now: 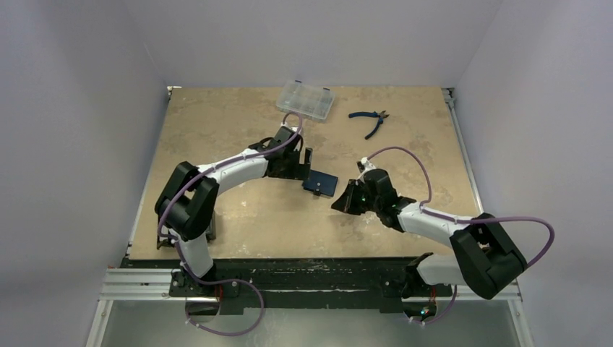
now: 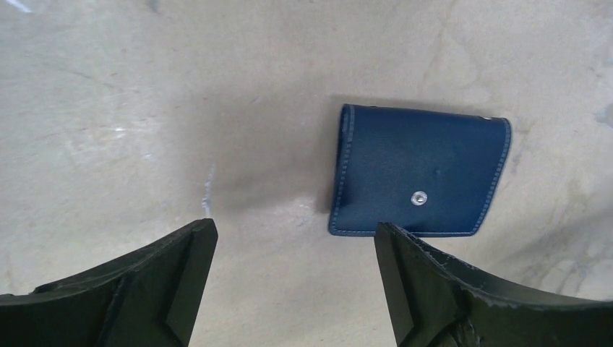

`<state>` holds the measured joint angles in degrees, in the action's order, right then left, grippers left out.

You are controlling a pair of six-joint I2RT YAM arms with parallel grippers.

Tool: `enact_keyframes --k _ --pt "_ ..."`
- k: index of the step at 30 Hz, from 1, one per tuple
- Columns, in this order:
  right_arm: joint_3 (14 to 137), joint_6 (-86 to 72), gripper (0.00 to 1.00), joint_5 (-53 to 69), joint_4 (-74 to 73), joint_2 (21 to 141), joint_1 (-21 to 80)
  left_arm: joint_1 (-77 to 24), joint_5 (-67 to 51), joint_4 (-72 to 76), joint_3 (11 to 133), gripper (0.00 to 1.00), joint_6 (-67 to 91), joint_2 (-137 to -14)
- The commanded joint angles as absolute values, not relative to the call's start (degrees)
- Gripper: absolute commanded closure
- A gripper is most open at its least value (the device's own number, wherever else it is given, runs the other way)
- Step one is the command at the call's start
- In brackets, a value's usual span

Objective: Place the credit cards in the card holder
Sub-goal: Open the card holder at the center of the board.

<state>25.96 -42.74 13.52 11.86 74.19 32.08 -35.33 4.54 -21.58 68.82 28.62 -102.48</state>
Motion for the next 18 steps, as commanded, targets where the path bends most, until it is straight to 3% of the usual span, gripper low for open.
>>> enact_keyframes --k 1,6,8,12,18 --pt "29.1 -39.1 1.0 16.7 8.4 74.1 31.8 -35.1 -3.8 -19.0 72.2 0.12 29.9 -103.0" --pt "30.7 -38.6 0.97 13.0 6.1 72.7 31.8 -35.0 -9.9 -14.5 65.8 0.03 32.5 -99.3" --pt "32.7 -37.3 0.83 11.7 4.4 74.1 31.8 -34.9 -11.5 -13.4 64.0 0.03 33.0 -99.0" --pt "35.6 -37.1 0.77 10.8 2.6 76.7 29.4 -32.4 -18.2 -9.5 62.1 0.01 34.4 -99.9" --pt "32.8 -38.3 0.49 18.4 9.9 79.4 23.7 -29.5 -27.3 -7.5 66.3 0.01 35.8 -108.0"
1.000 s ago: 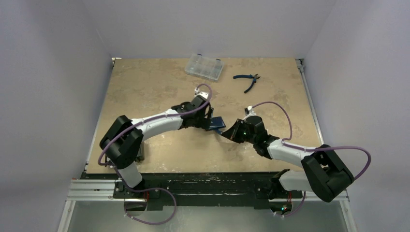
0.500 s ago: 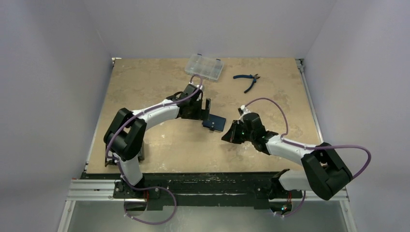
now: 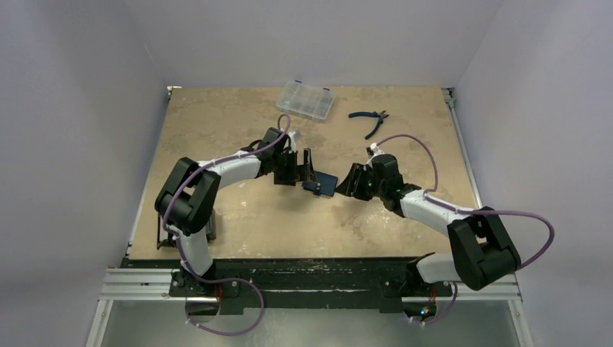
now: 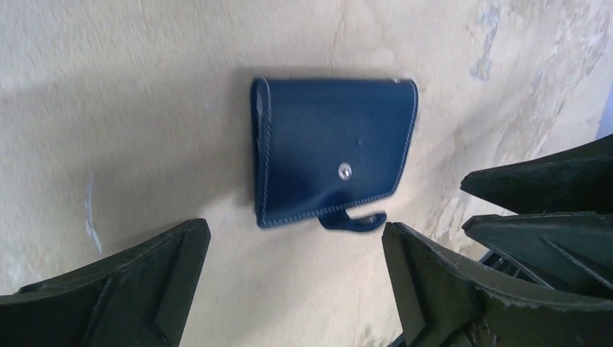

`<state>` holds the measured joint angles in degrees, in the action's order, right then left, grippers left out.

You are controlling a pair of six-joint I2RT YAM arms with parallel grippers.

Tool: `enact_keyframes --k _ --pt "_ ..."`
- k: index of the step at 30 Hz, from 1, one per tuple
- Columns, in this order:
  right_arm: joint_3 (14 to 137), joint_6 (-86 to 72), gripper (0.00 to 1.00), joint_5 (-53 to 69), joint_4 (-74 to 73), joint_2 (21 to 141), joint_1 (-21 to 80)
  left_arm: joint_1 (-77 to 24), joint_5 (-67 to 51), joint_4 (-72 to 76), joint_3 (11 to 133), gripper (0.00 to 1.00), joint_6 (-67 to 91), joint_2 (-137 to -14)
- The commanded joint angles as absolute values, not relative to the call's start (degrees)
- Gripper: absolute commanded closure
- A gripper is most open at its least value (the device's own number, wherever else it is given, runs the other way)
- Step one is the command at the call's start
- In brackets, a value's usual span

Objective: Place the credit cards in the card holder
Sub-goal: Open the card holder at the center of the board.

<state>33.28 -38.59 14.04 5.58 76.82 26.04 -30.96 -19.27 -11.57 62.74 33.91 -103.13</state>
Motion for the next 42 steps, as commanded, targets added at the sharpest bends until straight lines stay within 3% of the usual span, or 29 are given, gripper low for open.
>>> enact_keyframes --k 1,10,12,16,23,25,28,32,35,42 --pt "33.5 -37.8 0.47 19.0 9.8 80.7 23.6 -29.5 -28.3 -6.8 66.8 0.02 36.3 -109.4" --pt "42.0 -33.6 0.39 22.7 9.5 93.8 23.0 -29.5 -33.9 5.5 60.6 0.33 44.5 -112.5" --pt "44.6 -32.5 0.43 21.9 8.0 96.0 23.1 -29.5 -35.7 8.5 58.2 0.42 46.5 -111.8" --pt "48.1 -31.4 0.59 24.7 7.5 99.0 23.5 -29.7 -36.6 13.2 53.4 0.54 49.4 -109.1" --pt "51.9 -27.9 0.6 20.0 3.8 99.3 26.5 -30.1 -36.0 18.6 45.6 0.74 55.3 -102.7" --pt "52.3 -26.9 0.54 13.1 0.8 97.2 27.6 -30.0 -35.8 21.9 43.2 0.81 58.7 -100.5" --pt "52.4 -27.5 0.38 4.6 -5.9 93.1 28.4 -30.0 -35.1 27.8 40.0 0.91 65.6 -96.7" --pt "49.6 -31.7 0.17 3.4 -6.5 88.1 30.6 -30.1 -33.5 30.5 37.0 0.99 70.8 -93.5" --pt "49.2 -34.9 0.14 2.4 -6.7 86.6 34.6 -30.1 -33.4 36.0 34.2 1.0 76.3 -92.8" --pt "42.1 -40.5 0.21 3.8 1.7 83.2 35.0 -30.0 -32.1 54.4 26.2 1.0 91.1 -93.6"
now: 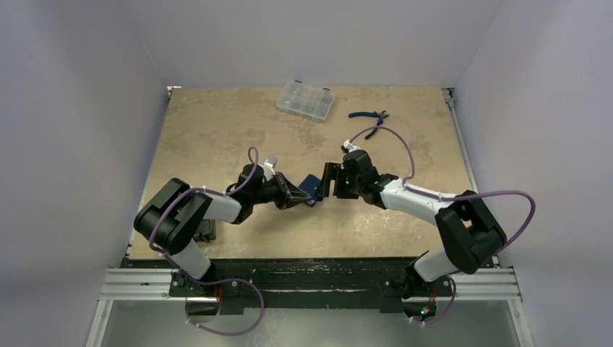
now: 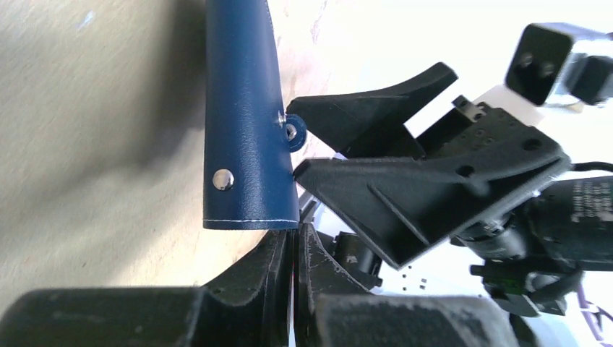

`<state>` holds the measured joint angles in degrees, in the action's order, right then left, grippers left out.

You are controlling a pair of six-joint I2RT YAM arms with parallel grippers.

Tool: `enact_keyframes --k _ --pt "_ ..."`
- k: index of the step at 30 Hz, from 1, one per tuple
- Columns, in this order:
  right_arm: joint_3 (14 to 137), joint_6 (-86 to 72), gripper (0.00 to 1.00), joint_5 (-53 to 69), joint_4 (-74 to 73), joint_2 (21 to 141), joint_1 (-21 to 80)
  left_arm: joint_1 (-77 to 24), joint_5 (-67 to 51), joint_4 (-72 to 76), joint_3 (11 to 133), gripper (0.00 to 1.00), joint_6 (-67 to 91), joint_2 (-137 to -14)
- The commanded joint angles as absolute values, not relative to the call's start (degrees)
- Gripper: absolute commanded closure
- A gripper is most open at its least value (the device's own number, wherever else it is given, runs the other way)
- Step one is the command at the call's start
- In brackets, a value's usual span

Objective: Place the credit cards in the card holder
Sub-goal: Open the card holder at the center of the board.

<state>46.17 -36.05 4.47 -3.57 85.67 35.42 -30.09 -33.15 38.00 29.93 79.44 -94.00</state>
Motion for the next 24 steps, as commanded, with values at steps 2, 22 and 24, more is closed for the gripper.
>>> enact_keyframes --k 2,22,24 --pt "39.0 -44.2 0.28 6.5 6.6 82.2 34.8 -30.0 -31.4 59.5 24.0 1.0 94.7 -94.2" --pt "35.9 -49.5 0.38 11.0 19.1 89.3 34.7 -30.7 -27.4 75.2 16.3 1.0 104.1 -96.9" --pt "36.9 -48.8 0.34 9.2 17.1 89.2 35.5 -30.8 -27.4 76.0 16.2 1.0 104.6 -97.2"
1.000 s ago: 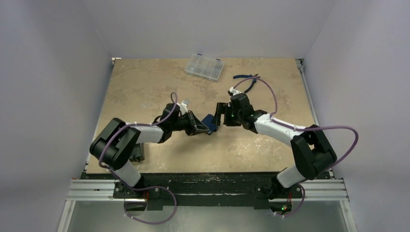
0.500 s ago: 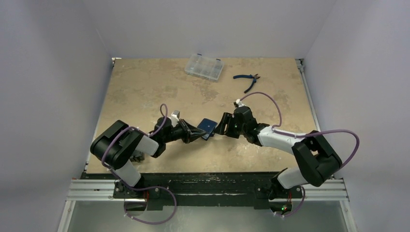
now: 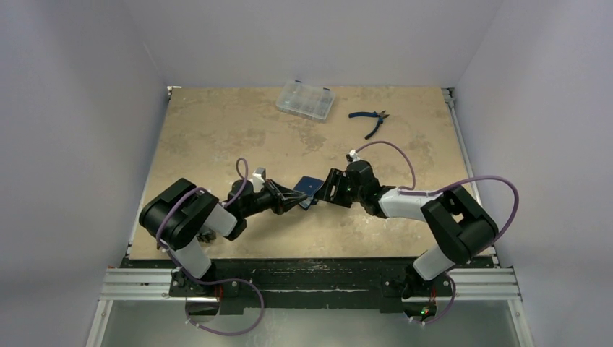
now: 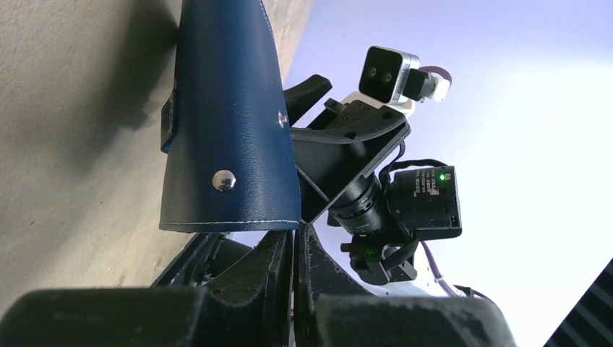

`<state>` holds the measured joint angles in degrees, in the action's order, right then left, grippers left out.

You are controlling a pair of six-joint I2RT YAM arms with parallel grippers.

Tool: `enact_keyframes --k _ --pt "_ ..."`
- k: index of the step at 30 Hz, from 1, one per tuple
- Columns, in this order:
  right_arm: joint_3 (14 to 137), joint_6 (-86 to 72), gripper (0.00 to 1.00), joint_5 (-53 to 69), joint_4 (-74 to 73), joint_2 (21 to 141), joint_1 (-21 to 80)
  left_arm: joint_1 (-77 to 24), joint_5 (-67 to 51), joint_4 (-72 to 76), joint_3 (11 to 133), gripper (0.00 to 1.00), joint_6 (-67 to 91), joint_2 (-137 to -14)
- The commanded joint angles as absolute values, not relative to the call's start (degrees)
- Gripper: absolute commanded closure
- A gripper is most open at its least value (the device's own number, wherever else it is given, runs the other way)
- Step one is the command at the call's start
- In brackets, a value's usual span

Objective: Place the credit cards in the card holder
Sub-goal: Open the card holder at the center of the board.

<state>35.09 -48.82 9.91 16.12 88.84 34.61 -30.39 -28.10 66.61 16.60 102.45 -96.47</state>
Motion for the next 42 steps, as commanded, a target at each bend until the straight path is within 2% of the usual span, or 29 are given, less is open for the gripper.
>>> enact_keyframes --k 1,2,10,14,18,23,26,28,29,32,34,37,42 --pt "37.1 -48.6 0.34 8.4 16.6 89.1 35.6 -30.9 -27.3 76.5 16.2 1.0 104.7 -97.4" --pt "37.1 -48.4 0.38 8.3 16.4 89.3 35.7 -30.9 -27.4 76.9 16.3 1.0 104.9 -97.6" --pt "34.0 -47.3 1.0 5.8 12.0 82.3 36.1 -30.9 -27.6 75.7 16.4 1.0 101.7 -98.3" --pt "33.8 -46.0 1.0 4.9 7.4 76.3 36.0 -30.7 -27.6 71.8 15.4 0.98 96.9 -97.8" --pt "36.4 -39.8 1.0 3.2 1.1 72.6 36.0 -30.0 -27.1 70.6 12.4 0.69 94.9 -96.2" --pt "38.1 -33.9 1.0 0.4 -3.9 70.2 36.0 -29.8 -28.0 66.1 11.6 0.53 91.5 -92.6" --pt "39.4 -30.2 1.0 0.6 -5.7 69.8 36.0 -29.8 -30.1 62.3 13.8 0.47 88.1 -89.5" --pt "41.3 -27.8 1.0 0.9 -7.4 69.6 36.2 -29.8 -31.1 54.2 16.3 0.44 82.9 -85.8" --pt "42.2 -26.7 1.0 1.0 -8.4 69.3 36.1 -29.8 -31.3 45.2 18.5 0.42 78.6 -83.6" --pt "46.3 -23.8 1.0 1.5 -11.6 69.9 36.1 -30.3 -27.3 19.2 29.0 0.32 59.1 -77.3" --pt "48.4 -23.5 1.0 3.1 -12.3 71.0 36.2 -30.6 -25.2 7.9 34.4 0.25 51.0 -75.5" --pt "49.0 -24.4 1.0 5.3 -11.1 71.9 36.2 -30.6 -26.2 1.7 38.5 0.22 46.0 -77.2" --pt "48.9 -25.6 1.0 5.5 -10.1 73.1 36.2 -31.3 -26.4 1.8 41.1 0.19 45.1 -82.7"
